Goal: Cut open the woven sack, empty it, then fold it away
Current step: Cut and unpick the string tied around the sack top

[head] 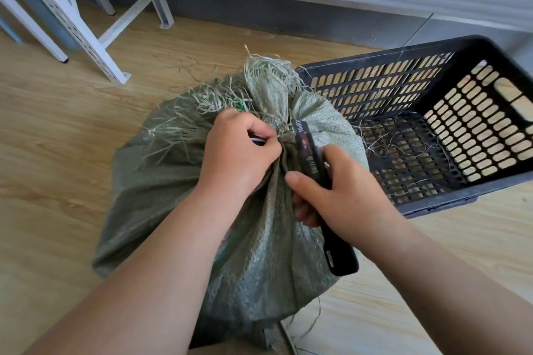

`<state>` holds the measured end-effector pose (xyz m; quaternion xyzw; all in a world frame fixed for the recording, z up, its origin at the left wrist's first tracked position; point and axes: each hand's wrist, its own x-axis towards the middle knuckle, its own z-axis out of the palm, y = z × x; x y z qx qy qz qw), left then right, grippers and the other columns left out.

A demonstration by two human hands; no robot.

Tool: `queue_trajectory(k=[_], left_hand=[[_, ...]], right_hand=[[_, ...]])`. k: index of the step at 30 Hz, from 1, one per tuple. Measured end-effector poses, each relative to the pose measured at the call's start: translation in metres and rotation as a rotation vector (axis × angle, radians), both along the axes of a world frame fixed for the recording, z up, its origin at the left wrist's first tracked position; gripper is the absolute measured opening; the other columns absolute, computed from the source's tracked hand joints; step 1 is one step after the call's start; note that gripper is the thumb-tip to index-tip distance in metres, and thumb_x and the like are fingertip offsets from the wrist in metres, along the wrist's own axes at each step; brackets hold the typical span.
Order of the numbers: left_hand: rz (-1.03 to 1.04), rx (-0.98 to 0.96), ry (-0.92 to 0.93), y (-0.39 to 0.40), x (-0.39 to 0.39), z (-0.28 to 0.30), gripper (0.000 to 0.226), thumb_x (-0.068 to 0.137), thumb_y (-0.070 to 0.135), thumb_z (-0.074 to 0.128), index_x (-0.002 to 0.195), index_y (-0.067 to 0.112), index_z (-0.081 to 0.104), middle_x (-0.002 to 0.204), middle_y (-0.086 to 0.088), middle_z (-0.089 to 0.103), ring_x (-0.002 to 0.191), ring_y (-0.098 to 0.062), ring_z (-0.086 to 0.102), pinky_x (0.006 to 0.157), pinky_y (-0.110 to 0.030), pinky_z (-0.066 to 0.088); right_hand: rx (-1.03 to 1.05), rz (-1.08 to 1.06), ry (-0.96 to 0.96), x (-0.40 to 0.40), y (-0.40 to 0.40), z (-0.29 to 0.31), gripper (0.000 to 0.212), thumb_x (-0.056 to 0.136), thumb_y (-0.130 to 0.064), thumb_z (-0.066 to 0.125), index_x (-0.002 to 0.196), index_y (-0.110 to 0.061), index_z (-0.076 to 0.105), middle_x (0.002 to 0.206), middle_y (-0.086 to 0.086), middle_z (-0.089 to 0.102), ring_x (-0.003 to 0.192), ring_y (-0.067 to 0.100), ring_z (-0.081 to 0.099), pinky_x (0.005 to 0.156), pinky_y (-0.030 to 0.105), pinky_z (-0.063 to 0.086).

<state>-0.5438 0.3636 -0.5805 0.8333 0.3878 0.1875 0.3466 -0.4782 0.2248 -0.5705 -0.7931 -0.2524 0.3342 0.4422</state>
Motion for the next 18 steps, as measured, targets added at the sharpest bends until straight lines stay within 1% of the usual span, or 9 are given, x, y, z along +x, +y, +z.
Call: queue_trajectory(k=[2,4,5,7,8,11,13,15,18], left_hand=[[0.011,0.011,-0.009,-0.001,0.001,-0.001,0.009,0.075,0.017,0.072,0.079,0.024,0.068,0.102,0.006,0.055,0.075,0.004,0.052,0.069,0.006,0.032],[0.027,0.015,-0.019,-0.002,0.002,-0.001,0.01,0.073,0.016,0.073,0.076,0.025,0.068,0.1,0.006,0.055,0.076,0.001,0.054,0.07,0.004,0.035],[0.031,0.016,-0.023,-0.002,0.003,-0.001,0.011,0.072,0.016,0.073,0.075,0.025,0.067,0.1,0.006,0.055,0.077,-0.001,0.055,0.07,0.002,0.036],[0.037,0.018,-0.033,-0.002,0.002,-0.001,0.011,0.072,0.016,0.073,0.073,0.025,0.066,0.099,0.006,0.056,0.079,-0.005,0.059,0.072,-0.003,0.04],[0.04,0.021,-0.037,-0.003,0.002,-0.001,0.011,0.071,0.016,0.073,0.072,0.025,0.066,0.099,0.006,0.056,0.081,-0.006,0.06,0.075,-0.007,0.041],[0.049,0.018,-0.032,-0.003,0.002,-0.001,0.011,0.072,0.018,0.072,0.071,0.026,0.065,0.099,0.006,0.056,0.084,-0.007,0.059,0.081,-0.014,0.041],[0.051,0.016,-0.024,-0.003,0.001,-0.001,0.01,0.073,0.019,0.073,0.072,0.026,0.065,0.099,0.006,0.056,0.084,-0.006,0.059,0.079,-0.011,0.039],[0.048,0.01,-0.005,-0.002,0.001,-0.001,0.007,0.074,0.02,0.073,0.074,0.024,0.067,0.101,0.006,0.056,0.083,-0.005,0.057,0.072,-0.007,0.037],[0.032,-0.004,0.025,-0.002,0.0,-0.001,0.007,0.074,0.02,0.074,0.077,0.023,0.068,0.104,0.006,0.055,0.084,-0.007,0.058,0.072,-0.01,0.038]], right_hand=[[-0.002,0.029,-0.076,0.001,0.003,-0.002,0.016,0.09,-0.033,0.06,0.088,-0.022,0.049,0.066,0.004,0.067,0.05,0.02,0.067,0.048,0.031,0.054],[-0.046,0.066,-0.213,0.001,0.006,-0.006,0.017,0.094,-0.039,0.051,0.093,-0.022,0.047,0.07,0.002,0.063,0.065,0.028,0.066,0.06,0.037,0.051],[-0.075,0.081,-0.266,0.0,0.007,-0.008,0.016,0.096,-0.038,0.047,0.093,-0.023,0.045,0.071,0.0,0.06,0.073,0.03,0.063,0.063,0.036,0.046],[-0.112,0.107,-0.338,-0.003,0.007,-0.011,0.011,0.097,-0.036,0.044,0.095,-0.026,0.04,0.073,-0.002,0.054,0.082,0.031,0.058,0.062,0.034,0.034],[-0.124,0.119,-0.361,-0.004,0.007,-0.011,0.009,0.098,-0.035,0.044,0.096,-0.027,0.039,0.075,-0.002,0.053,0.085,0.031,0.057,0.062,0.034,0.033],[-0.129,0.124,-0.384,-0.005,0.008,-0.01,0.011,0.098,-0.035,0.044,0.102,-0.024,0.043,0.081,0.001,0.057,0.088,0.031,0.059,0.063,0.036,0.039],[-0.128,0.119,-0.385,-0.006,0.008,-0.01,0.015,0.099,-0.034,0.043,0.106,-0.021,0.044,0.082,0.002,0.058,0.088,0.033,0.06,0.066,0.037,0.042],[-0.134,0.115,-0.382,-0.007,0.009,-0.011,0.014,0.099,-0.033,0.042,0.105,-0.02,0.043,0.079,0.0,0.055,0.088,0.033,0.059,0.065,0.037,0.042],[-0.158,0.113,-0.377,-0.006,0.009,-0.014,0.011,0.099,-0.033,0.042,0.099,-0.022,0.039,0.071,-0.004,0.049,0.086,0.033,0.059,0.062,0.036,0.038]])
